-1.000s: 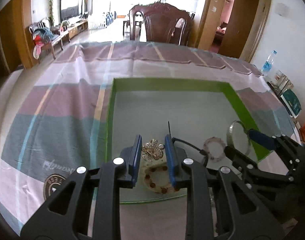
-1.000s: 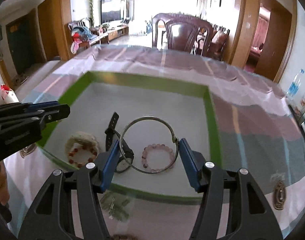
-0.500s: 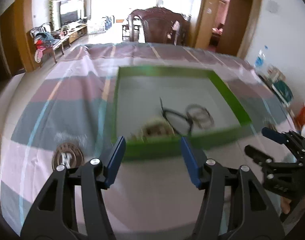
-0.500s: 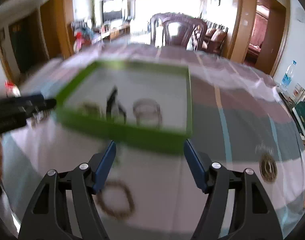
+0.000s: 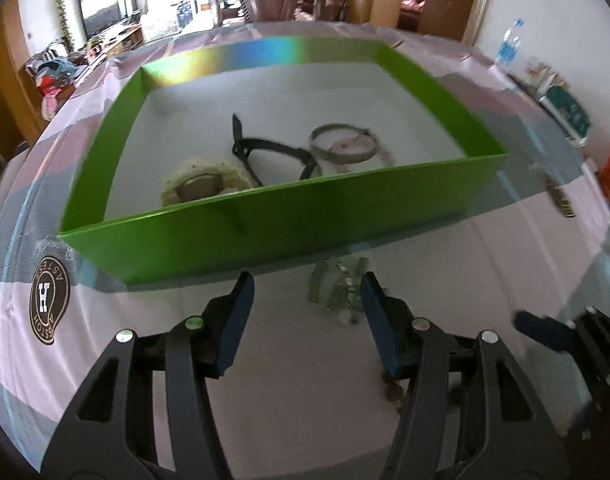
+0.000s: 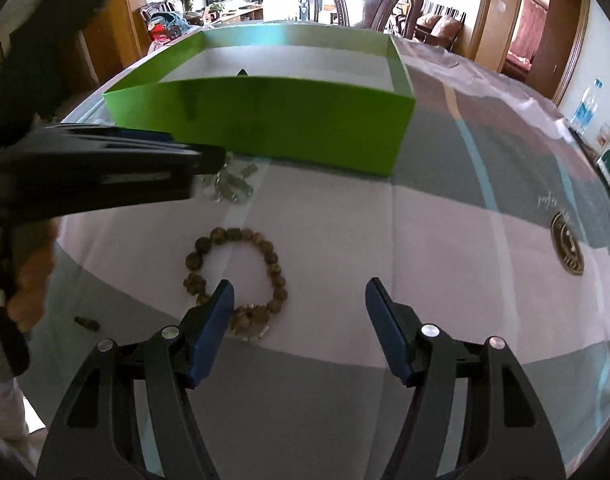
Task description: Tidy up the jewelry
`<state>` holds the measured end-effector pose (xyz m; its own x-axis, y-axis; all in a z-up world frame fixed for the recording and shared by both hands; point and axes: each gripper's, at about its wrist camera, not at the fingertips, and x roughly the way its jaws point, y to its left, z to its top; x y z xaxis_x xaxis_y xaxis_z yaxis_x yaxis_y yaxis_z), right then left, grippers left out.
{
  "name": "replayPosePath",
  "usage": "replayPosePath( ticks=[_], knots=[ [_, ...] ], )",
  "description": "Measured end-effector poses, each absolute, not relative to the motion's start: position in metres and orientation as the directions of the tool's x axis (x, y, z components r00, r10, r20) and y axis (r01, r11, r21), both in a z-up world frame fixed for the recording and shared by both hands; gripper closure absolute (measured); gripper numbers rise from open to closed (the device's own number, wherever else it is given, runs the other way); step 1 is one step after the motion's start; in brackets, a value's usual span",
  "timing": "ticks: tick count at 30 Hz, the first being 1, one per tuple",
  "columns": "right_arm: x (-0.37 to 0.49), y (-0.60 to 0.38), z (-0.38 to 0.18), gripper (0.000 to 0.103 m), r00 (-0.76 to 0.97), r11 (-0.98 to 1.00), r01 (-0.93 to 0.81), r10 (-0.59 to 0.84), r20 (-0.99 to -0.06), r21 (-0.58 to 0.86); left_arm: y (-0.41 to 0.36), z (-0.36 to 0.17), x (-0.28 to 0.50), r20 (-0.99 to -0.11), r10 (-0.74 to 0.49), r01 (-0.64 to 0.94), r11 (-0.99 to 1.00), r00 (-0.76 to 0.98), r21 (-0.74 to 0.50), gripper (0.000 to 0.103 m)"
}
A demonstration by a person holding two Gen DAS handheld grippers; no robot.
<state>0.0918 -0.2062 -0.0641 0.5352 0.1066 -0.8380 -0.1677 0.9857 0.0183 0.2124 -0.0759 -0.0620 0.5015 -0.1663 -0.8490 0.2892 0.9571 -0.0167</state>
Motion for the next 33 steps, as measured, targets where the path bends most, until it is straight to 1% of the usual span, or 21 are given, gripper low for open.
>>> replayPosePath(
  ticks=[6,8,14,19,24,25,26,27,29,30,32,33],
  knots=[
    [0.081,-0.219,-0.058,0.036,0.549,0.989,-0.147,0.108,-0.829,0.031,-0.060,-0.074,0.211,-0.873,-0.077,0.241,0.969,0.482,0.048,0.046],
    [0.079,-0.229,-0.055,0.036,0.563,0.993,-0.112,0.087,-0.822,0.029,-0.052,-0.076,0.206,-0.871,-0.099,0.242,0.970,0.482,0.024,0.044],
    [0.081,-0.257,-0.053,0.036,0.571,0.998,-0.036,0.057,-0.819,0.045,-0.012,-0.077,0.173,-0.858,-0.101,0.211,0.977,0.504,0.009,0.044],
    [0.087,-0.250,-0.056,0.036,0.560,0.996,-0.066,0.085,-0.824,0.058,0.012,-0.076,0.155,-0.853,-0.141,0.178,0.982,0.503,-0.058,0.045],
    [0.094,-0.221,-0.058,0.036,0.547,0.989,-0.136,0.122,-0.828,0.056,0.013,-0.069,0.165,-0.847,-0.175,0.169,0.980,0.501,-0.103,0.045],
    [0.097,-0.213,-0.061,0.038,0.539,0.986,-0.159,0.122,-0.834,0.042,0.009,-0.067,0.167,-0.843,-0.186,0.175,0.978,0.504,-0.111,0.045],
    [0.099,-0.206,-0.064,0.057,0.529,0.985,-0.172,0.108,-0.842,0.019,0.005,-0.064,0.170,-0.838,-0.194,0.181,0.977,0.509,-0.117,0.045],
    [0.103,-0.200,-0.068,0.063,0.514,0.984,-0.178,0.095,-0.852,0.002,0.000,-0.062,0.175,-0.836,-0.195,0.183,0.976,0.512,-0.116,0.045],
    [0.106,-0.196,-0.069,0.068,0.509,0.983,-0.183,0.108,-0.854,0.015,-0.012,-0.059,0.183,-0.835,-0.207,0.199,0.973,0.510,-0.120,0.043],
    [0.108,-0.194,-0.069,0.070,0.508,0.982,-0.186,0.108,-0.854,0.014,-0.019,-0.058,0.188,-0.833,-0.219,0.211,0.969,0.508,-0.126,0.041],
    [0.109,-0.191,-0.070,0.078,0.509,0.981,-0.194,0.117,-0.853,0.018,-0.030,-0.055,0.193,-0.831,-0.223,0.224,0.967,0.510,-0.122,0.037],
    [0.109,-0.189,-0.071,0.084,0.510,0.979,-0.202,0.124,-0.851,0.021,-0.036,-0.055,0.197,-0.829,-0.223,0.230,0.966,0.513,-0.117,0.036]
  ],
)
